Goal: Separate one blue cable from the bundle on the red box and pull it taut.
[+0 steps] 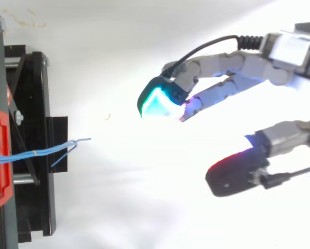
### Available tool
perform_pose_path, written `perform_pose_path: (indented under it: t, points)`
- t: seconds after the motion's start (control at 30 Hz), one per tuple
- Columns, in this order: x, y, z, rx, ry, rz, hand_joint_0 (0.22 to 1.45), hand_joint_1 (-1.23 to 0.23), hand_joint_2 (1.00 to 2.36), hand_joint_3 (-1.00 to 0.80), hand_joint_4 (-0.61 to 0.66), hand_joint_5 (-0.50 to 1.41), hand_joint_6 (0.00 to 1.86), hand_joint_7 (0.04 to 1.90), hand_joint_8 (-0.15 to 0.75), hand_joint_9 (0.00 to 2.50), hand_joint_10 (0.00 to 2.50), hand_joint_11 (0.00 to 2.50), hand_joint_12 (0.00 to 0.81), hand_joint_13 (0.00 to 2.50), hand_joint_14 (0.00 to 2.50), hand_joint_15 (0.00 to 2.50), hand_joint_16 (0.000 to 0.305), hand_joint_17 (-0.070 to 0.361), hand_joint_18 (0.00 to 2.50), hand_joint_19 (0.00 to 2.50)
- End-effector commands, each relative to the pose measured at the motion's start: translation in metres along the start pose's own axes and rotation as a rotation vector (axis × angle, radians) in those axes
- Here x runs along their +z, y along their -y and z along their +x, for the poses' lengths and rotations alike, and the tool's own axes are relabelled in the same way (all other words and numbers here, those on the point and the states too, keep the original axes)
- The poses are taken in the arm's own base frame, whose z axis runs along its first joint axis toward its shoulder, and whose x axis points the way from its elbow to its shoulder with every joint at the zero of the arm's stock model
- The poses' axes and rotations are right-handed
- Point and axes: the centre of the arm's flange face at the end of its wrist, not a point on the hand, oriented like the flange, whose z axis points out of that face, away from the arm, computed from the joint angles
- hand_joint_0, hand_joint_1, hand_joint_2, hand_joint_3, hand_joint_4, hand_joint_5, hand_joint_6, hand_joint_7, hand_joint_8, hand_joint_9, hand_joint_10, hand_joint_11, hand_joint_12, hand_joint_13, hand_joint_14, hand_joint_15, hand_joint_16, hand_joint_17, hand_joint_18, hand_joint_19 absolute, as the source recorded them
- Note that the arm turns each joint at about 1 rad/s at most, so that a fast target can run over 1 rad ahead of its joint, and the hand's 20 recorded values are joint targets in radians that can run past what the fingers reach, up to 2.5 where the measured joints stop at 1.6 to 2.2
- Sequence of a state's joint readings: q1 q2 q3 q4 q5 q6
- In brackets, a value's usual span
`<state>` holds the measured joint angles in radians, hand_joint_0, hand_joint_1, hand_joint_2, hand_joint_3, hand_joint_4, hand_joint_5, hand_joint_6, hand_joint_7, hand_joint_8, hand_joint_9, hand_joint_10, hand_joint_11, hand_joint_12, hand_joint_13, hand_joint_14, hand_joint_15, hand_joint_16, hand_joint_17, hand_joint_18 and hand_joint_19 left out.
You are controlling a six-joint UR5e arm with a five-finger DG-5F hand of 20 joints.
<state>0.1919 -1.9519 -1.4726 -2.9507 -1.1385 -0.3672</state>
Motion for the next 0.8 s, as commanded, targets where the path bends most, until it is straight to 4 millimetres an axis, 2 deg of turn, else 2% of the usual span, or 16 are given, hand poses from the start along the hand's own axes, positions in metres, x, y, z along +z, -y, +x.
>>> perform_pose_path:
  t: [0.0,0.13,0.33,0.4,0.57,0.77]
  points:
    - [0.009,0.022,0.012,-0.027,-0.008,0.030,0.50,-0.58,1.00,-0.47,0.30,-0.16,0.50,0.76,0.294,0.77,0.01,0.21,0.385,0.34,0.00,0.04,0.056,0.126,0.28,0.12]
    - [0.020,0.028,0.017,-0.017,0.050,0.004,0.50,-0.58,1.00,-0.47,0.30,-0.16,0.50,0.76,0.298,0.77,0.01,0.22,0.385,0.34,0.00,0.04,0.056,0.126,0.28,0.13]
    - [0.033,0.053,0.027,-0.048,0.065,0.017,0.50,-0.58,1.00,-0.48,0.30,-0.16,0.50,0.77,0.308,0.73,0.01,0.21,0.387,0.35,0.00,0.06,0.056,0.127,0.30,0.13]
    - [0.041,0.067,0.037,-0.046,0.066,0.010,0.48,-0.59,1.00,-0.48,0.28,-0.16,0.50,0.76,0.297,0.55,0.00,0.16,0.394,0.35,0.00,0.07,0.057,0.129,0.33,0.14]
    - [0.057,0.076,0.050,-0.041,0.102,-0.060,0.44,-0.59,1.00,-0.50,0.22,-0.20,0.50,0.72,0.274,0.25,0.00,0.00,0.418,0.31,0.00,0.05,0.062,0.139,0.33,0.11]
    - [0.071,0.095,0.064,-0.071,0.115,-0.075,0.42,-0.58,1.00,-0.50,0.19,-0.22,0.50,0.69,0.264,0.16,0.00,0.00,0.427,0.24,0.00,0.05,0.065,0.146,0.24,0.11]
